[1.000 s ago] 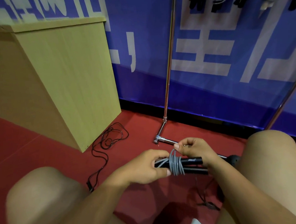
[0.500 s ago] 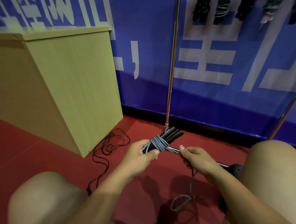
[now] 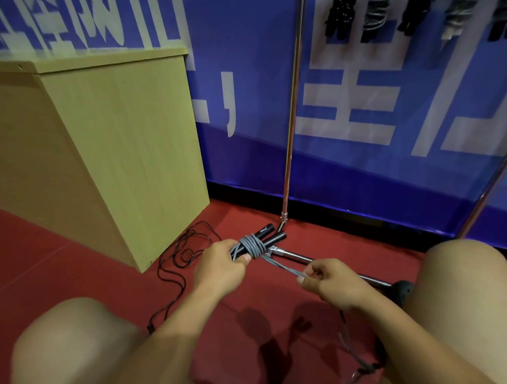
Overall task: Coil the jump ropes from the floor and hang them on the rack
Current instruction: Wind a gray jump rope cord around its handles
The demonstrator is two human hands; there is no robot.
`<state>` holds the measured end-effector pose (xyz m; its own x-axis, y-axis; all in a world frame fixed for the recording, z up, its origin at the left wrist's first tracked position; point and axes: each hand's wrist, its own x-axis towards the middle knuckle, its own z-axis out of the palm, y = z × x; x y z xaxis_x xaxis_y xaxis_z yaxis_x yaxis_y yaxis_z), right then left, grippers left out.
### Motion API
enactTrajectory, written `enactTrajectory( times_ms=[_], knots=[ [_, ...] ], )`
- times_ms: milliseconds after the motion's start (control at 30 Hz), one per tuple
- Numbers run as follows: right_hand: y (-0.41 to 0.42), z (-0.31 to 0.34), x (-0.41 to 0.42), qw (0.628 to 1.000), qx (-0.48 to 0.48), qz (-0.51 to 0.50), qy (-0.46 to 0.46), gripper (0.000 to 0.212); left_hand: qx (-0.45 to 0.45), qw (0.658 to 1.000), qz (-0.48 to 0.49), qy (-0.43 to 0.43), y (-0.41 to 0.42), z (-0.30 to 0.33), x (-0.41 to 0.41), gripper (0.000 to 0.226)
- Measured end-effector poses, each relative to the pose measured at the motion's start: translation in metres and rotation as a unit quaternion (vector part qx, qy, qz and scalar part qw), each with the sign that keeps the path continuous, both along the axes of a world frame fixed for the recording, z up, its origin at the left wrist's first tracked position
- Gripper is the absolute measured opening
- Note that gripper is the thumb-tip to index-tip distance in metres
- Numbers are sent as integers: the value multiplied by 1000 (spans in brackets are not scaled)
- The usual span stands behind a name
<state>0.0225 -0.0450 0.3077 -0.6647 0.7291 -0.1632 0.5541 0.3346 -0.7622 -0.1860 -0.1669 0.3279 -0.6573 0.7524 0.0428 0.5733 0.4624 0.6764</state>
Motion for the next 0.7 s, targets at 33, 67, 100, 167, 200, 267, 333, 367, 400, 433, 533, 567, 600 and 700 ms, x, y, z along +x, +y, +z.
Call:
enactTrajectory(
  times_ms=[33,67,100,167,200,267,333,367,400,433,533,567,600,700],
  knots=[
    [-1,2,0,1000,16,3,-9,22,-9,1000,13,14,1,0,-1,19],
    [-1,3,1,999,32,3,-18,23,-19,999,26,27,1,1,-1,20],
    [-1,4,2,999,47,1,-28,25,-29,998,36,40,2,0,-2,20],
    [-1,6,3,996,80,-9,-41,27,-45,996,50,59,3,-2,-4,21],
    [-1,7,4,994,101,-16,-41,27,-53,995,52,67,3,-2,-5,21],
    [-2,7,4,989,141,-39,-19,26,-69,994,36,82,3,-5,-5,20],
    [-3,8,4,984,164,-67,34,22,-86,991,5,100,3,-6,-2,18],
    [-4,9,4,980,173,-75,64,19,-94,990,-12,108,3,-7,0,16],
    [-4,9,4,975,186,-78,91,15,-99,988,-31,112,3,-8,2,16],
    [-4,8,4,970,204,-76,112,11,-105,986,-51,116,3,-10,4,16],
    [-3,3,4,957,238,-43,158,7,-120,980,-103,121,2,-12,10,15],
    [-3,1,4,955,243,-28,166,7,-125,977,-120,122,1,-13,12,15],
    [-3,0,3,954,248,-14,170,6,-128,974,-137,125,1,-13,14,15],
    [-3,-2,4,951,258,27,168,6,-138,964,-190,125,-2,-12,19,18]
  ],
)
